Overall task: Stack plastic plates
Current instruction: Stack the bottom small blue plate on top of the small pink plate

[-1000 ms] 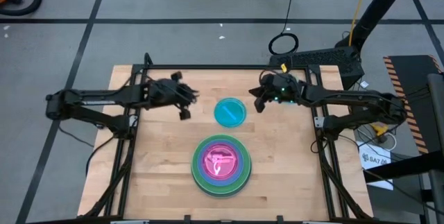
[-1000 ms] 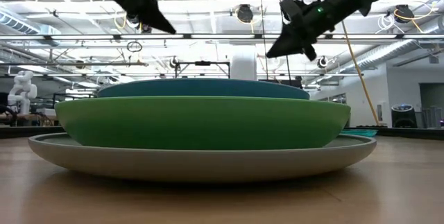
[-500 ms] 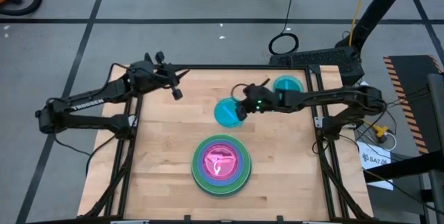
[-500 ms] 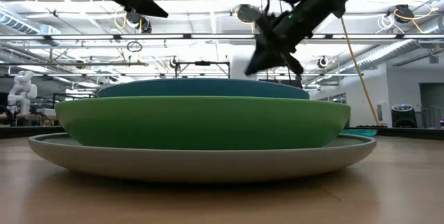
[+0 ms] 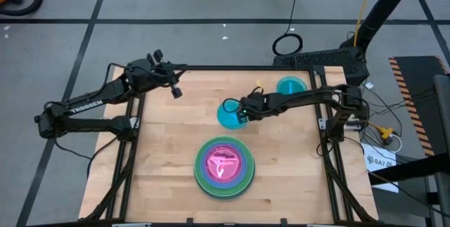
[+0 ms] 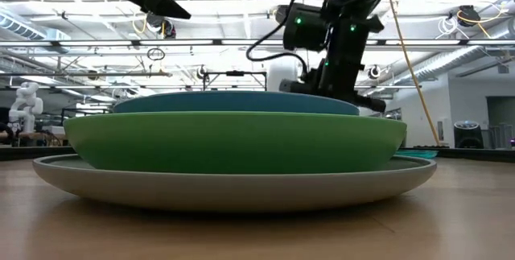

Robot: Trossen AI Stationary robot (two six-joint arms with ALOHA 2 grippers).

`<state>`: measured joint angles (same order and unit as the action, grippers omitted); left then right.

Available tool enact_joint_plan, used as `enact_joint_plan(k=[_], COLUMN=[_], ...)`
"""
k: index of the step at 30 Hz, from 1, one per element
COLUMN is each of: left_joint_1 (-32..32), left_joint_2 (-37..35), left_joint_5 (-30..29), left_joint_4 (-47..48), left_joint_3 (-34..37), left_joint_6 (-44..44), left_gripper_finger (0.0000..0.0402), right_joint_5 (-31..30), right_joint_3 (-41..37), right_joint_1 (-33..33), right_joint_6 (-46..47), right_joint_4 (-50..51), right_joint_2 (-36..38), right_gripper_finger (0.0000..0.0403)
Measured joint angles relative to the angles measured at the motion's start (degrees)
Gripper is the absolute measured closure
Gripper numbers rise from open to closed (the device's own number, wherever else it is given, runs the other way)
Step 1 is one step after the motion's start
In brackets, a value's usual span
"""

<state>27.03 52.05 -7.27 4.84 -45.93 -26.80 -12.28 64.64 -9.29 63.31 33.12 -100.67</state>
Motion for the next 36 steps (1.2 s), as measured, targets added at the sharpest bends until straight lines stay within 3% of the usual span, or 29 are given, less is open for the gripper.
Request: enact_joint_plan(k=[7,12,36], left_joint_1=[0.0,0.0,0.0], left_joint_2=[0.0,0.02,0.07], left_joint_5=[0.11,0.13,0.13], left_joint_4=[-0.09,-0.35,0.12], left_joint_3=[0.0,0.0,0.0], left_joint_6=[-1.97,-3.03,-3.23], left_gripper_finger=[0.0337,0.0337,0.0337], right_joint_5=[-2.04,-2.92,-5.67], right_joint_3=[0.0,0.03,0.05], right_joint_1=[-0.01,-0.03,0.01], right_joint_6=[2.05,2.33,6.4], right_joint_4=[-1.76,-6.23,-8.96], right_joint_2=[-2.06,-2.82,-6.14], right_gripper_finger=[0.0273,0.024,0.0248])
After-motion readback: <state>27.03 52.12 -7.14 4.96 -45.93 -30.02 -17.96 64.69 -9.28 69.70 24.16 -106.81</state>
